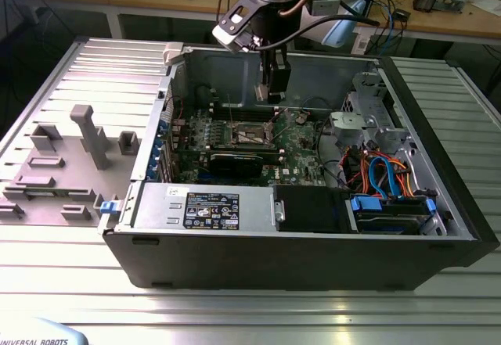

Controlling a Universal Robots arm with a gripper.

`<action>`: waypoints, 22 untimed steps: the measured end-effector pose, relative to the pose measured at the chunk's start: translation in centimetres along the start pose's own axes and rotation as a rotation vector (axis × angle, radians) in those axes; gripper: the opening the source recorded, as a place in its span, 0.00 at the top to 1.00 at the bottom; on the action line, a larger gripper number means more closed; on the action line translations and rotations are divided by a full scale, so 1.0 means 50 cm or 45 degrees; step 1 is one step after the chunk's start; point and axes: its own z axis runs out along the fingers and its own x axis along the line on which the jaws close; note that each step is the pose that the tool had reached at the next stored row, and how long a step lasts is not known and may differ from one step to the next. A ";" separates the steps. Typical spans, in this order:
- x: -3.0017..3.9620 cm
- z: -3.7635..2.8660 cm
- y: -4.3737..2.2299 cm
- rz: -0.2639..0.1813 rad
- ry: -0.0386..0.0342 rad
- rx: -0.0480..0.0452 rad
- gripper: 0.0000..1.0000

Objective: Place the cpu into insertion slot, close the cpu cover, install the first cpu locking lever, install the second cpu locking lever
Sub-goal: 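Place the cpu into insertion slot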

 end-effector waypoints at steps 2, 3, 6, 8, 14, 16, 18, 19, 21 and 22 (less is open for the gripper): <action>0.000 0.001 0.000 0.008 -0.0009 0.000 0.46; 0.000 0.001 0.000 0.009 -0.0008 0.000 0.46; 0.000 0.002 0.000 0.009 -0.0007 0.000 0.46; 0.000 0.002 0.000 0.009 -0.0007 0.000 0.46; 0.000 0.003 0.000 0.009 -0.0006 0.000 0.46; 0.000 0.003 -0.001 0.010 -0.0007 0.000 0.46; 0.000 0.005 -0.004 0.028 -0.0021 -0.001 0.46; 0.000 0.006 -0.005 0.044 -0.0033 -0.001 0.46; 0.001 0.012 -0.010 0.057 -0.0042 -0.001 0.46; 0.001 0.016 -0.013 0.058 -0.0043 -0.002 0.46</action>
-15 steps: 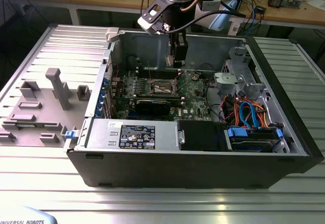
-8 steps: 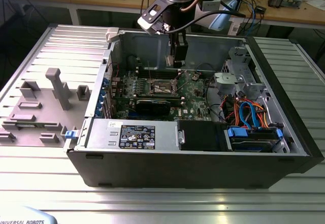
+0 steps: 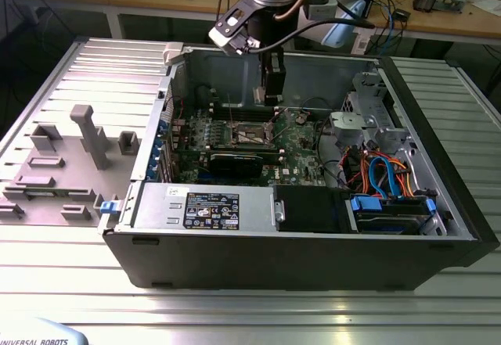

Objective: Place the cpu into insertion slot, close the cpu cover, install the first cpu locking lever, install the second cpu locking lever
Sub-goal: 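Place the cpu into insertion slot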

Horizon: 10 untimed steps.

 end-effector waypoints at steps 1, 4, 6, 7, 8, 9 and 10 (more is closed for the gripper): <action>0.000 0.005 -0.003 0.003 -0.0004 0.000 0.46; 0.000 0.017 -0.005 0.011 -0.0010 0.000 0.46; 0.000 0.024 -0.006 0.015 -0.0013 0.000 0.46; 0.000 0.028 -0.006 0.016 -0.0013 0.000 0.46; 0.000 0.034 -0.007 0.017 -0.0013 0.000 0.46; -0.001 0.040 -0.007 0.018 -0.0015 0.000 0.46; -0.001 0.044 -0.007 0.019 -0.0016 0.000 0.46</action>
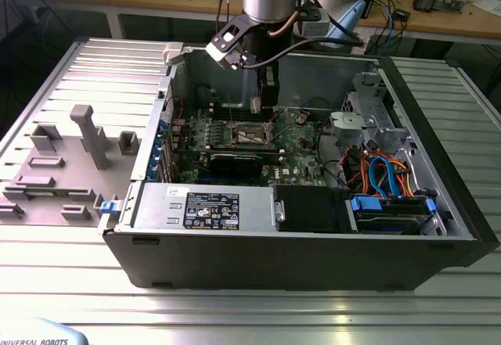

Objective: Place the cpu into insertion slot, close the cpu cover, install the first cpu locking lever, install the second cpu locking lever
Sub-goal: 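Place the cpu into insertion slot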

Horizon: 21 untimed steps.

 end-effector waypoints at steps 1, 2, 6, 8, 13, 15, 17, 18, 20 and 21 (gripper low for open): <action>0.000 0.005 0.000 0.001 -0.0001 0.000 0.46; 0.000 0.007 -0.001 0.002 0.0000 0.000 0.46; 0.000 0.007 -0.001 0.006 -0.0004 0.000 0.46; 0.000 0.007 -0.001 0.009 -0.0007 0.000 0.46; 0.000 0.007 -0.001 0.009 -0.0007 0.000 0.46; 0.000 0.007 -0.001 0.009 -0.0007 0.000 0.46; 0.000 0.007 -0.001 0.010 -0.0008 0.000 0.46; 0.000 0.007 -0.001 0.010 -0.0008 0.000 0.46; 0.000 0.017 -0.001 0.010 -0.0008 0.000 0.46; 0.000 0.023 -0.002 0.010 -0.0007 0.000 0.46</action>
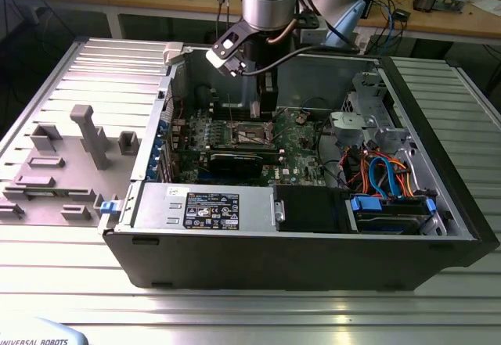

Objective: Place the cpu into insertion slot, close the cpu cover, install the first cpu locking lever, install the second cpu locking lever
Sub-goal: 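Place the cpu into insertion slot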

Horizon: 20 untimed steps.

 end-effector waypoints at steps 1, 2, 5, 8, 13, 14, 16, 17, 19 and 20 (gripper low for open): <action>0.000 0.003 0.000 0.000 -0.0002 0.000 0.46; 0.000 0.008 -0.001 0.001 -0.0002 0.000 0.46; 0.001 0.019 -0.005 0.009 -0.0008 0.000 0.46; 0.005 0.029 -0.015 0.009 -0.0009 -0.001 0.46; 0.024 0.054 -0.023 0.008 -0.0011 -0.007 0.46; 0.026 0.059 -0.026 0.008 -0.0011 -0.010 0.46; 0.027 0.065 -0.033 0.008 -0.0011 -0.014 0.46; 0.027 0.071 -0.039 0.008 -0.0013 -0.017 0.46; 0.029 0.082 -0.046 0.008 -0.0012 -0.019 0.46; 0.029 0.086 -0.047 0.008 -0.0013 -0.019 0.46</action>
